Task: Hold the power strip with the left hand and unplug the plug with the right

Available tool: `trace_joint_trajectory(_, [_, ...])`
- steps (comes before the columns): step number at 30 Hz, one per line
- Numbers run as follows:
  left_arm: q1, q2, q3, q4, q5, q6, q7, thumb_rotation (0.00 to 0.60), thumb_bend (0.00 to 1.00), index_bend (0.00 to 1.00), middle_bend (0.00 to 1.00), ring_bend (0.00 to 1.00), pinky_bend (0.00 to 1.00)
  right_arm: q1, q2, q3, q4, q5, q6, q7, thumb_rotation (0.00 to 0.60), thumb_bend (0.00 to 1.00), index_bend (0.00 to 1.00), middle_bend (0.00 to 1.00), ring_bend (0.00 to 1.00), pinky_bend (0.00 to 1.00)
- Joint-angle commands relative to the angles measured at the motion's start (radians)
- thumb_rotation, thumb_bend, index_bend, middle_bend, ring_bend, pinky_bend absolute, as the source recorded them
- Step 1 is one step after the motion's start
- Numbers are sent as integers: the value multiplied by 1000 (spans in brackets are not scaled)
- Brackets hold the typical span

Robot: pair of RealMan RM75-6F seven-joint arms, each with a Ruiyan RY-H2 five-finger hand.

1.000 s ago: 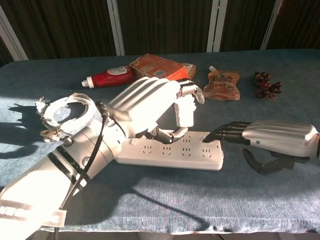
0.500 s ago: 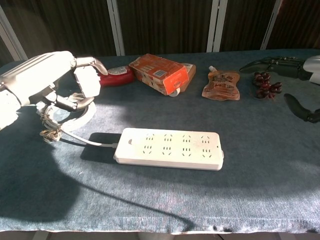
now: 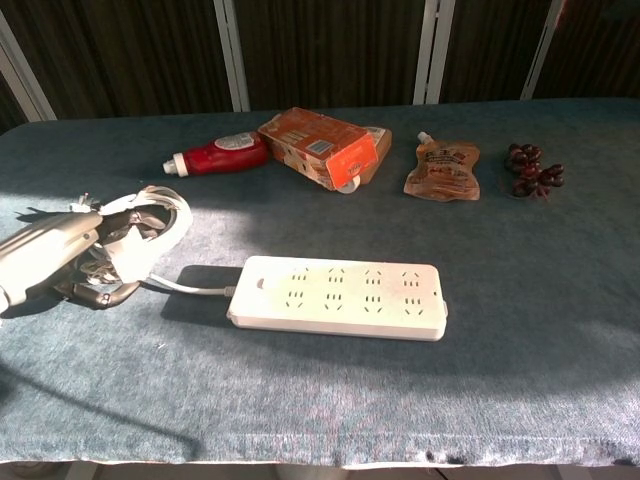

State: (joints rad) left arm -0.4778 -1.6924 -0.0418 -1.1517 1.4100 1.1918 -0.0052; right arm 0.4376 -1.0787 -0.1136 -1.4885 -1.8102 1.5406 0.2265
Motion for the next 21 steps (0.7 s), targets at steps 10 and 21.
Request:
trace_joint_trajectory(10, [48,86,12,-65,33,56,-26,542,384,0,0,0,199,-43,24,18,-17,6,5,-15,600,560,43,152,4,30])
trace_joint_trajectory(21, [200,423,50,-298,94,288,-49,522,400,0,0,0,153,-249,131,16,-171,257,66,-165,600,384,0,27,0,4])
